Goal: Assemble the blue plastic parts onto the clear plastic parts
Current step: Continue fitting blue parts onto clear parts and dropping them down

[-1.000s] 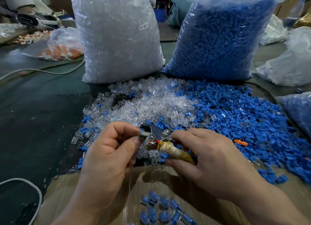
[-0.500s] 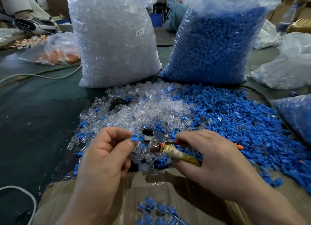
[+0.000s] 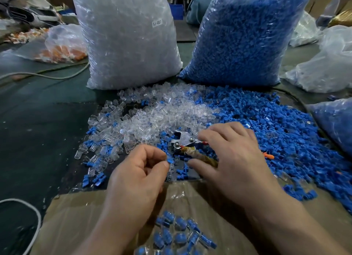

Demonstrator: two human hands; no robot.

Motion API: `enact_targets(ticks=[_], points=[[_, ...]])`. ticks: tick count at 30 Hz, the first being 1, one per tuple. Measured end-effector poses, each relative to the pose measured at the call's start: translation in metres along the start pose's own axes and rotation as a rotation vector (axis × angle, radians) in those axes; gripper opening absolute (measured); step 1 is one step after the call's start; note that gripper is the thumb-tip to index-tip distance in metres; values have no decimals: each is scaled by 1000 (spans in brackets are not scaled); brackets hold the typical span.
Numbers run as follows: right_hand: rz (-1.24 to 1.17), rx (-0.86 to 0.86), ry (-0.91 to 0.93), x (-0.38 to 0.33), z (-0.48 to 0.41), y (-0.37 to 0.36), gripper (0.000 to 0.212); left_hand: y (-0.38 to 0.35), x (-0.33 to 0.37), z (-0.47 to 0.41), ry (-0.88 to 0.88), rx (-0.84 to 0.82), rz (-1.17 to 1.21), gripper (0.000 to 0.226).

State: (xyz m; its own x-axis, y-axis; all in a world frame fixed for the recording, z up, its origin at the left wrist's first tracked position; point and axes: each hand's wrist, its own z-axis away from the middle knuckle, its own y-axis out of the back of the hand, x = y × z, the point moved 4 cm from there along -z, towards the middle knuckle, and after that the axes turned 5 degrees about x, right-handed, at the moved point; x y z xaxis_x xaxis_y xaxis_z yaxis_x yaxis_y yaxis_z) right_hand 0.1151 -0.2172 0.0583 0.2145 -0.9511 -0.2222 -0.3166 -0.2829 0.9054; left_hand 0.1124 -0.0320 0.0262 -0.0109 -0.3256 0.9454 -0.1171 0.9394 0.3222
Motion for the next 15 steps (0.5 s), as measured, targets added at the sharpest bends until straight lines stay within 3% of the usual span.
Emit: enact_targets(ticks=[4,9,12,15], points=[[-114,37,194,-34,9,-3,29,0,4,4,-160,26,-170,20],[-152,67,211,-34,11,-4,21,2,11,7,-310,3,-174,14],[-170,91,243,-35,13,1,24,8,14,6,-227,3,-71,12],[-197,61,296,-39,13,4,25,9,11,1,-72,-108,-67,44]])
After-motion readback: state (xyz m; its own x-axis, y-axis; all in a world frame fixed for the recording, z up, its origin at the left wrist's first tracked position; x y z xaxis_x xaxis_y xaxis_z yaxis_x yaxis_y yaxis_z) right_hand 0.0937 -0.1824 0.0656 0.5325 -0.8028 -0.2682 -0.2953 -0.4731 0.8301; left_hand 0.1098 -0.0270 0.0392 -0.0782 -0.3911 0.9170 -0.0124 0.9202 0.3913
